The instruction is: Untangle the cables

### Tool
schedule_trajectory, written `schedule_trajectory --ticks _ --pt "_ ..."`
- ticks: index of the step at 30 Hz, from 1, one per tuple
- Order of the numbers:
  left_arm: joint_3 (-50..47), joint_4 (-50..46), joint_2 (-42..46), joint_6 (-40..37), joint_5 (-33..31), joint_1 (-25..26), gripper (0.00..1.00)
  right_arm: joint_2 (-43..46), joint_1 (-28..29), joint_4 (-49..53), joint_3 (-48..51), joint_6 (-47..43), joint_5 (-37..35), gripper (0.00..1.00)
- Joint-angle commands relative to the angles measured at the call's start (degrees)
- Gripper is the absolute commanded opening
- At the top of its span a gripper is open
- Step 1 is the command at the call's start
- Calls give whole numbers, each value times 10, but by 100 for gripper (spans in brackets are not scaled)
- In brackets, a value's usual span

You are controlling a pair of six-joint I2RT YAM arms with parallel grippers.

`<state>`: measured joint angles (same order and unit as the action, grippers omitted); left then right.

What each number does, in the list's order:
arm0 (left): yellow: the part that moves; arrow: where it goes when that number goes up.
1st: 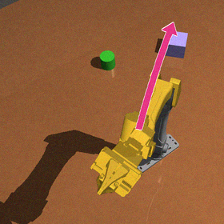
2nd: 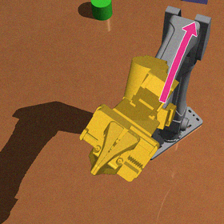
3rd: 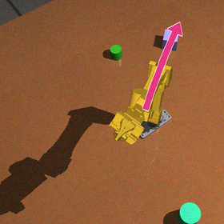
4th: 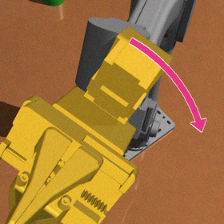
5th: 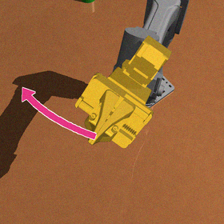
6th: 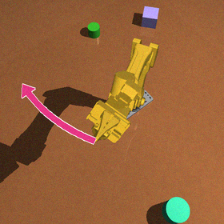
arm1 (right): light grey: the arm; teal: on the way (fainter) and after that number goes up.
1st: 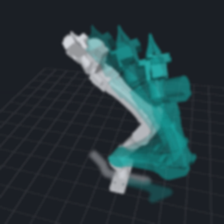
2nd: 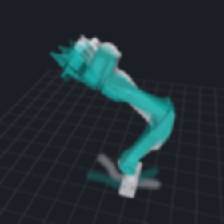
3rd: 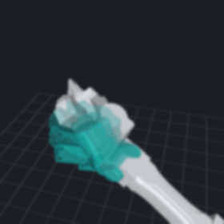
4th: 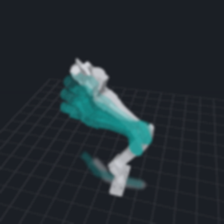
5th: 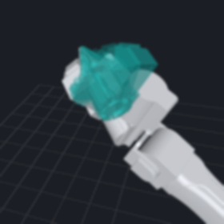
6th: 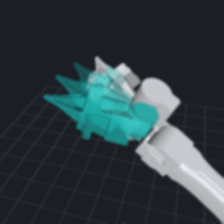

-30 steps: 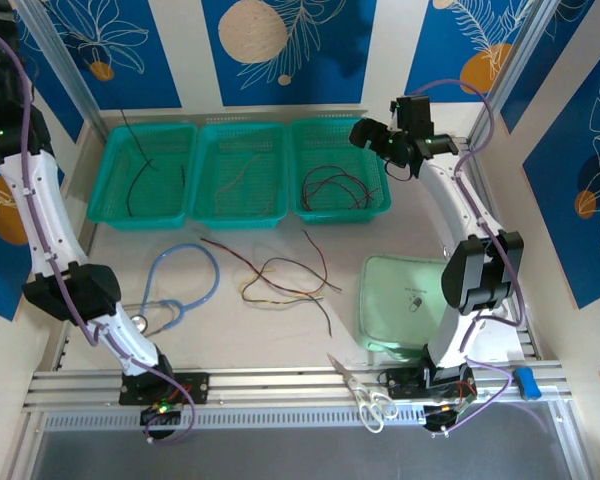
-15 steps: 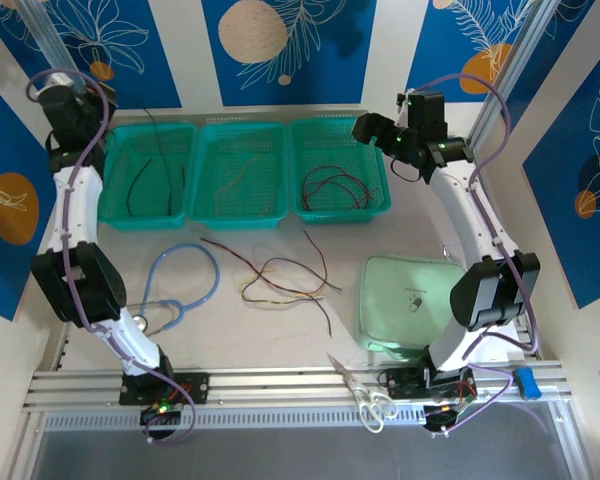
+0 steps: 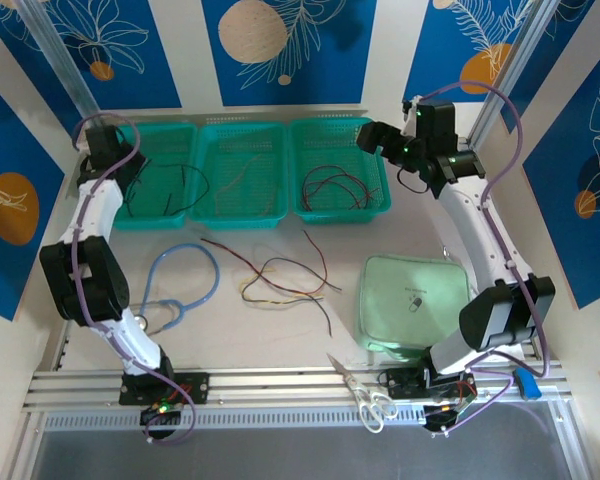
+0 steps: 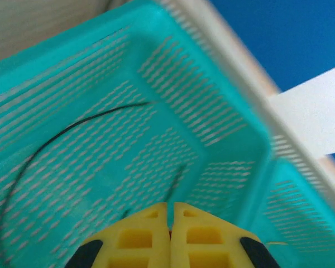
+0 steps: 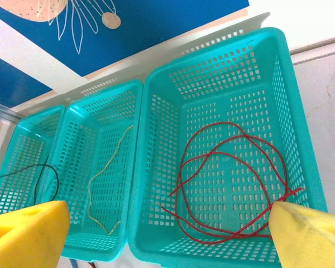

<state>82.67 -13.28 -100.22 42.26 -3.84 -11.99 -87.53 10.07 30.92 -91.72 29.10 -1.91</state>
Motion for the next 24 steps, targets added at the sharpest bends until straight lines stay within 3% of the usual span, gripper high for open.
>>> schedule_trajectory --ticks 1,4,12,16,20,24 --pt "-40 59 64 -2 -34 -4 0 16 0 1 14 -15 3 92" --pt "-2 33 65 12 -19 -5 0 15 1 -6 24 -10 7 92" --pt "-9 65 148 -59 -220 -5 0 14 9 -12 33 -5 6 92" --pt "-3 63 150 -97 -256 -5 0 10 10 -15 33 -4 13 92" --pt "-26 65 144 -92 -266 -6 0 5 10 -8 24 -8 16 92" --pt "-15 35 104 -83 -186 -7 0 5 10 0 15 -15 14 92"
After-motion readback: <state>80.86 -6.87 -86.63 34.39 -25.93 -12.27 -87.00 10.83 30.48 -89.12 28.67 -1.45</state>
